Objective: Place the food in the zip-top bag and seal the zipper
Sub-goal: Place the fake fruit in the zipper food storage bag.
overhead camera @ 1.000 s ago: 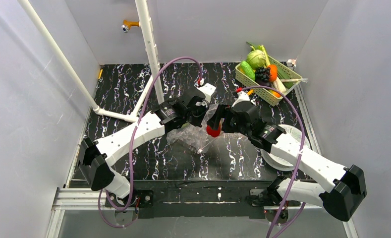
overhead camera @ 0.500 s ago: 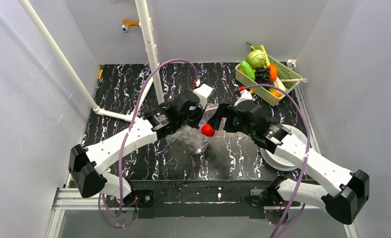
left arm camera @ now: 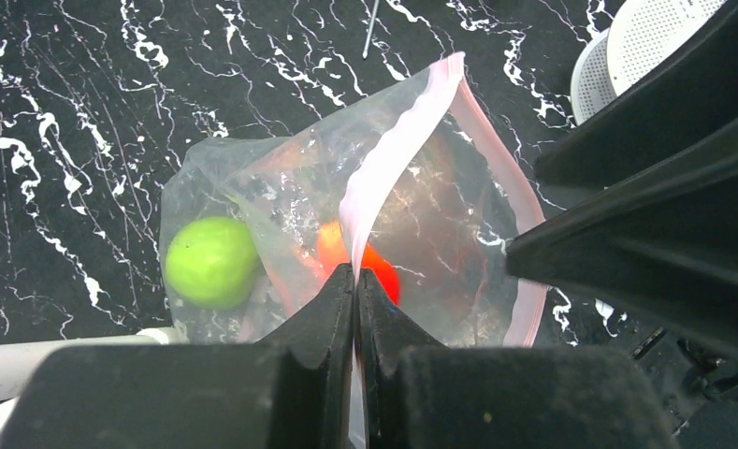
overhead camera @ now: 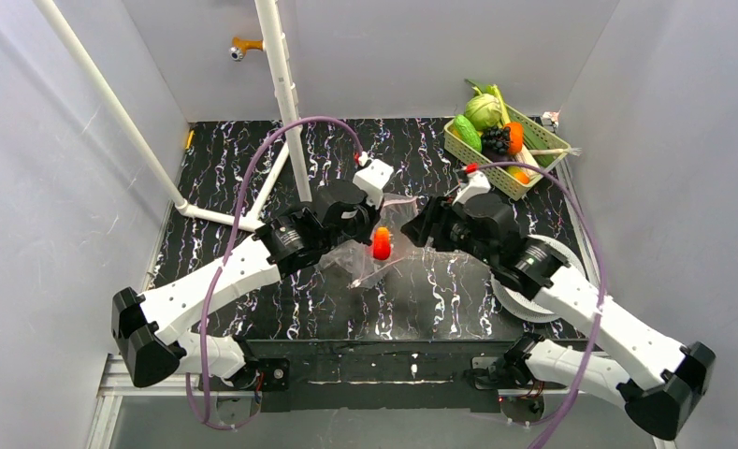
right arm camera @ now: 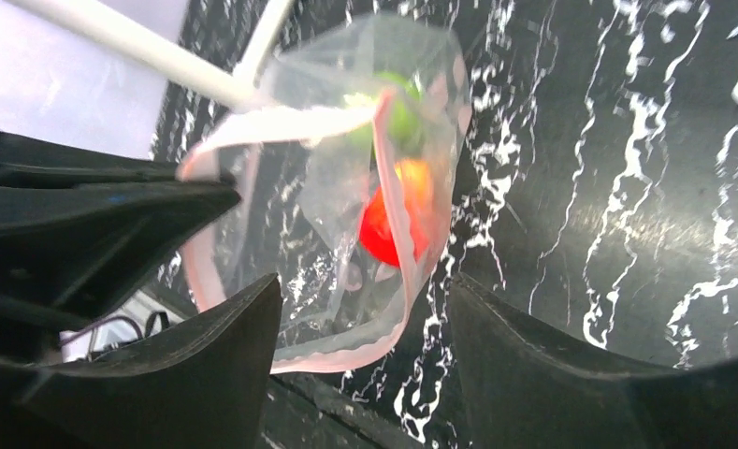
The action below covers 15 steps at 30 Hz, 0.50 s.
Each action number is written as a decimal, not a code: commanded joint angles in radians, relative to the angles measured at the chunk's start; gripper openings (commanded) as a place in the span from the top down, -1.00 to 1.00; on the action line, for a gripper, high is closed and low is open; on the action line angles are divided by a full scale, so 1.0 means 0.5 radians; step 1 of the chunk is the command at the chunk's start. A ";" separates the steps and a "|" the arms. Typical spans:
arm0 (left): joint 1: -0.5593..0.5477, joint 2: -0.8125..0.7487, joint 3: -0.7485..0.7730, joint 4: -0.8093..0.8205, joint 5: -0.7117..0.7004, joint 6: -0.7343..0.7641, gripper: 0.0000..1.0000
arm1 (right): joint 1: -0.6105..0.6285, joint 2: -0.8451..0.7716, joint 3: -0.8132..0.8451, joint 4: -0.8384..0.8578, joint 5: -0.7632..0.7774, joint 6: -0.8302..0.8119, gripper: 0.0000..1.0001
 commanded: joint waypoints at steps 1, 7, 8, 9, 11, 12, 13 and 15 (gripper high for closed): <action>-0.010 -0.040 -0.001 0.032 -0.101 0.029 1.00 | 0.006 0.224 0.067 0.034 -0.163 0.053 -0.40; -0.017 -0.016 0.010 0.011 -0.190 0.043 1.00 | 0.006 0.189 0.229 -0.036 0.005 -0.082 -0.49; -0.017 -0.005 0.023 -0.005 -0.200 0.040 1.00 | 0.006 0.152 0.233 -0.023 0.051 -0.108 -0.55; -0.017 0.005 0.033 -0.018 -0.207 0.037 1.00 | 0.006 0.112 0.236 -0.013 0.104 -0.140 -0.60; -0.018 0.012 0.036 -0.024 -0.216 0.026 1.00 | 0.006 0.040 0.236 -0.008 0.230 -0.191 -0.66; -0.018 0.012 0.036 -0.026 -0.219 0.025 1.00 | 0.006 0.007 0.230 -0.009 0.300 -0.217 -0.69; -0.017 0.015 0.039 -0.028 -0.224 0.024 1.00 | 0.005 -0.037 0.218 -0.011 0.379 -0.239 -0.74; -0.017 0.021 0.045 -0.038 -0.238 0.022 1.00 | 0.003 -0.107 0.184 -0.012 0.551 -0.268 -0.84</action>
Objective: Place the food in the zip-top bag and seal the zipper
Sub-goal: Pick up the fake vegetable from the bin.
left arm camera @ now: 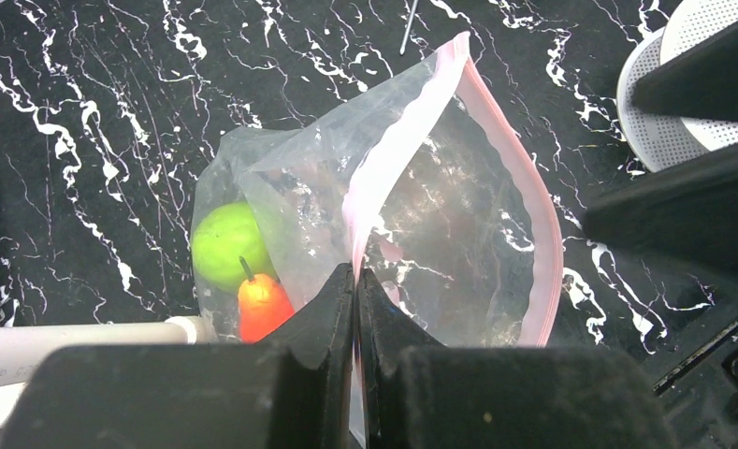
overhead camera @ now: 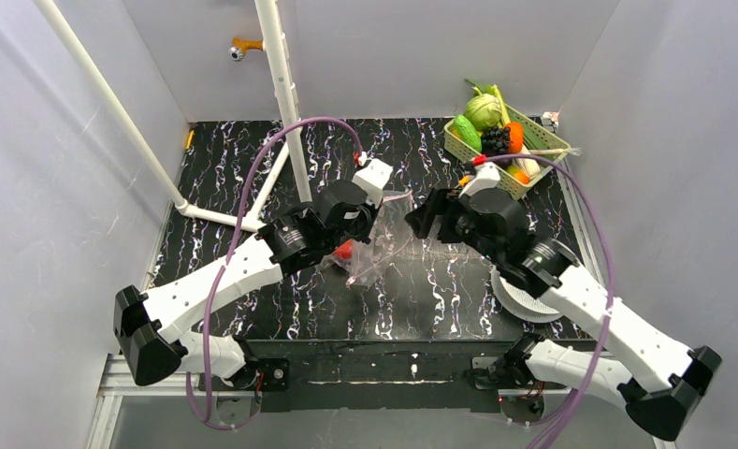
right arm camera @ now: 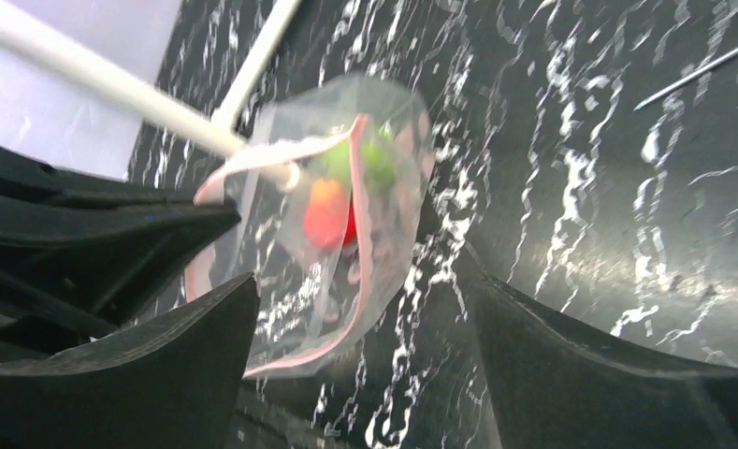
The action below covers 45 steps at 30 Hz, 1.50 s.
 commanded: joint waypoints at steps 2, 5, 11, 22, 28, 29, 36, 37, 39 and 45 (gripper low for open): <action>-0.009 0.005 0.052 -0.032 -0.095 0.000 1.00 | 0.003 -0.202 0.001 0.089 0.543 -0.166 -0.96; -0.009 0.006 0.055 -0.037 -0.110 -0.003 1.00 | -0.013 -0.267 -0.051 0.139 0.720 -0.215 -0.97; -0.009 0.006 0.054 -0.040 -0.112 -0.014 1.00 | -0.181 -0.193 -0.101 0.219 0.972 -0.241 -0.97; -0.009 0.042 0.071 -0.060 -0.086 -0.033 1.00 | -0.958 0.463 0.085 0.379 0.177 -0.366 -0.97; -0.009 0.040 0.068 -0.062 -0.092 -0.040 1.00 | -0.990 1.413 1.036 0.067 0.386 -1.015 -0.97; -0.009 0.039 0.068 -0.061 -0.096 -0.040 1.00 | -0.991 1.566 1.213 -0.018 0.419 -1.059 -0.97; -0.009 0.045 0.065 -0.059 -0.092 -0.051 1.00 | -0.991 2.269 2.103 -0.222 0.621 -1.327 -0.97; -0.009 0.047 0.064 -0.059 -0.084 -0.056 1.00 | -0.989 2.327 2.161 -0.197 0.638 -1.381 -0.97; -0.009 0.053 0.063 -0.056 -0.069 -0.066 1.00 | -0.988 2.430 2.236 -0.141 0.669 -1.462 -0.97; -0.009 0.100 0.075 -0.072 -0.060 -0.070 1.00 | -0.989 2.649 2.305 0.106 0.817 -1.642 -0.97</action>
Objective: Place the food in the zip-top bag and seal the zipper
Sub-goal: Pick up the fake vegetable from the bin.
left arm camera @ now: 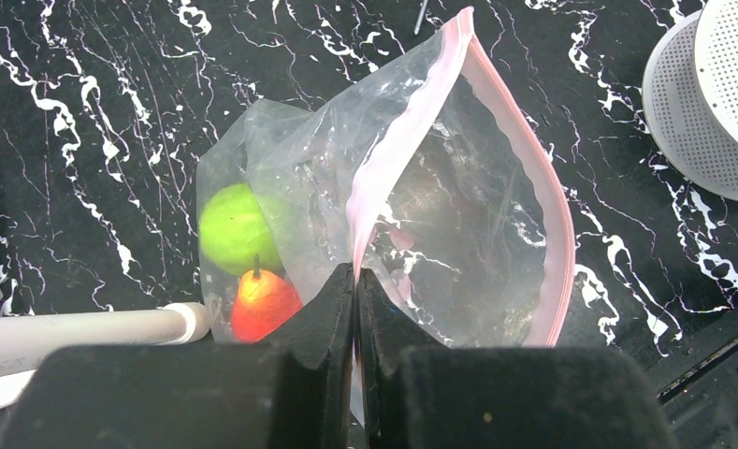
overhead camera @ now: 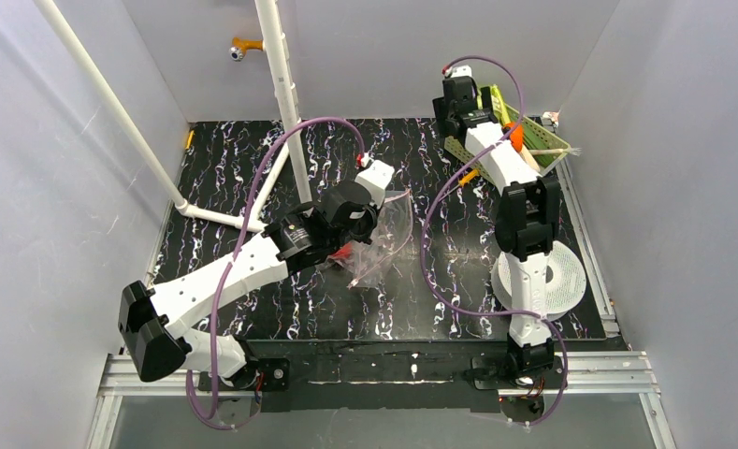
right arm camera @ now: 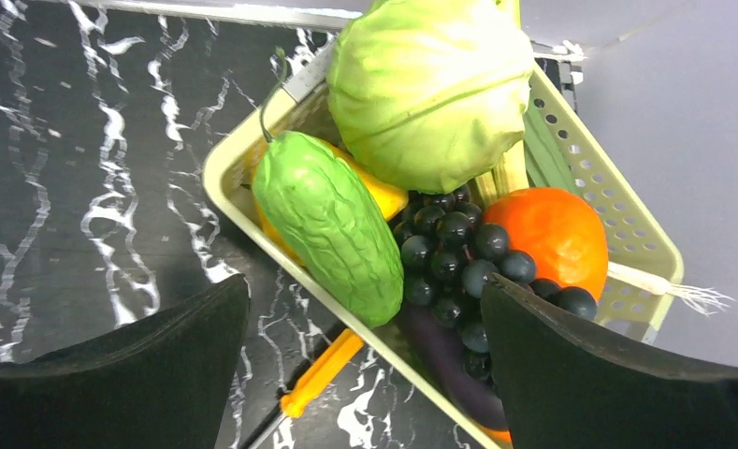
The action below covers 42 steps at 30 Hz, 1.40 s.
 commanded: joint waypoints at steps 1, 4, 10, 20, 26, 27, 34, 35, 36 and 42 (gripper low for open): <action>-0.008 0.047 0.066 -0.030 -0.006 -0.022 1.00 | -0.005 0.122 0.118 0.238 0.199 -0.233 -0.97; -0.008 0.072 0.068 -0.035 -0.012 -0.022 1.00 | -0.005 0.191 0.149 0.354 0.219 -0.302 -0.94; -0.011 0.093 0.063 -0.039 -0.027 -0.015 1.00 | -0.008 0.299 0.220 0.458 0.192 -0.362 -0.72; -0.035 0.090 0.057 -0.037 -0.078 0.018 1.00 | -0.008 0.397 0.224 0.487 0.204 -0.386 -0.48; -0.059 0.093 0.053 -0.031 -0.119 0.042 1.00 | -0.008 0.383 0.238 0.446 0.175 -0.363 -0.03; -0.062 0.096 0.052 -0.029 -0.126 0.047 1.00 | -0.007 0.370 0.253 0.425 0.175 -0.357 0.04; -0.081 0.104 0.047 -0.022 -0.170 0.072 1.00 | 0.046 0.125 0.266 0.374 0.220 -0.378 0.41; -0.085 0.103 0.047 -0.022 -0.176 0.076 1.00 | 0.063 0.046 0.247 0.374 0.248 -0.385 0.43; -0.089 0.102 0.047 -0.022 -0.183 0.079 1.00 | 0.080 -0.036 0.228 0.374 0.277 -0.391 0.46; -0.100 0.084 0.044 -0.012 -0.217 0.091 1.00 | 0.226 -0.521 -0.134 0.345 0.375 -0.295 0.59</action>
